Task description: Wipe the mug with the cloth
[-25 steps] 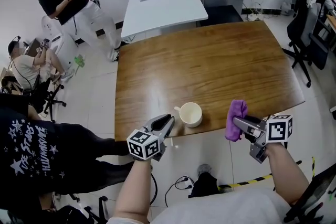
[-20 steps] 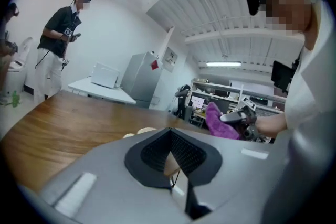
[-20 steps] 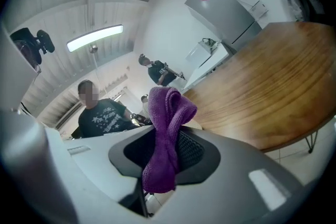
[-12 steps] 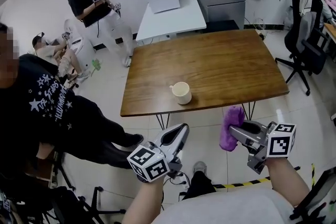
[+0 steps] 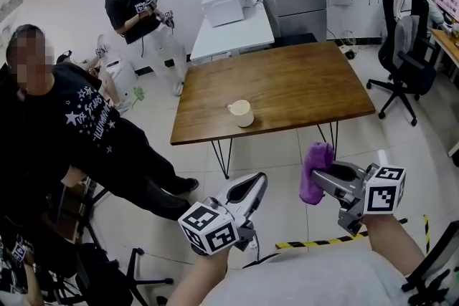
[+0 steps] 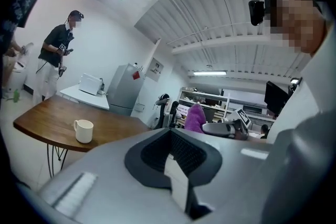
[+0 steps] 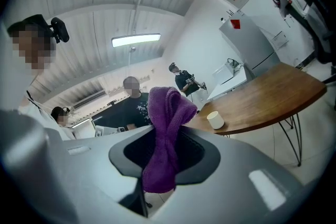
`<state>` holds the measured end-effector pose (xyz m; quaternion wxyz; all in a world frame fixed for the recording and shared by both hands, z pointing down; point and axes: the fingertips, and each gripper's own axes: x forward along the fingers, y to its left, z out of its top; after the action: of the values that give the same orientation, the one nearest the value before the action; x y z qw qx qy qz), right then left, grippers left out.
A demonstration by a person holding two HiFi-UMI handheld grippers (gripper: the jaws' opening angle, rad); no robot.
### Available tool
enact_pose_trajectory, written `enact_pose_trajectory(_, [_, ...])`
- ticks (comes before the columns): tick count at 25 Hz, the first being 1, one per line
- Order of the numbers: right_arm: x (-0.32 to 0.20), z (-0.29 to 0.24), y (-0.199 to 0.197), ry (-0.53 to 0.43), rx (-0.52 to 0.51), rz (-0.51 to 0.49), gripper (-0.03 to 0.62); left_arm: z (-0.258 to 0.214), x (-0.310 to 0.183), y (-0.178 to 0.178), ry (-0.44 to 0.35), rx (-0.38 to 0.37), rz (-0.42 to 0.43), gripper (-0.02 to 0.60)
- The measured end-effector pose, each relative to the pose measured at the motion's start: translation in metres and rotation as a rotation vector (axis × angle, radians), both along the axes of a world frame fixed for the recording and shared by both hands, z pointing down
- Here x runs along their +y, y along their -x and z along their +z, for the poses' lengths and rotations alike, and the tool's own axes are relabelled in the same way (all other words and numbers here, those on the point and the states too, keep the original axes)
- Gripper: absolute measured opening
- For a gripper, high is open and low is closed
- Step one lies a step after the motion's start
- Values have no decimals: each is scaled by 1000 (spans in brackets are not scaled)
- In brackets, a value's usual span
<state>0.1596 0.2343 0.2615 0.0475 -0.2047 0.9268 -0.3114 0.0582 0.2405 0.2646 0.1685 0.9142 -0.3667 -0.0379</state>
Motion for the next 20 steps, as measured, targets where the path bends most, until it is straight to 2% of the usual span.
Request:
enact_pose_trajectory(6, [12, -13, 7, -2, 19, 29, 106, -16, 6, 5, -4, -1, 21, 0])
enact_pose_trajectory(10, [15, -18, 21, -15, 22, 48, 106, -15, 10, 12, 11, -30, 52, 0])
enact_pose_trajectory(14, [18, -11, 34, -12, 31, 50, 106, -12, 11, 23, -6, -71, 42, 0])
enact_pose_trajectory(20, [15, -11, 41, -13, 43, 49, 106, -13, 8, 23, -17, -79, 54, 0])
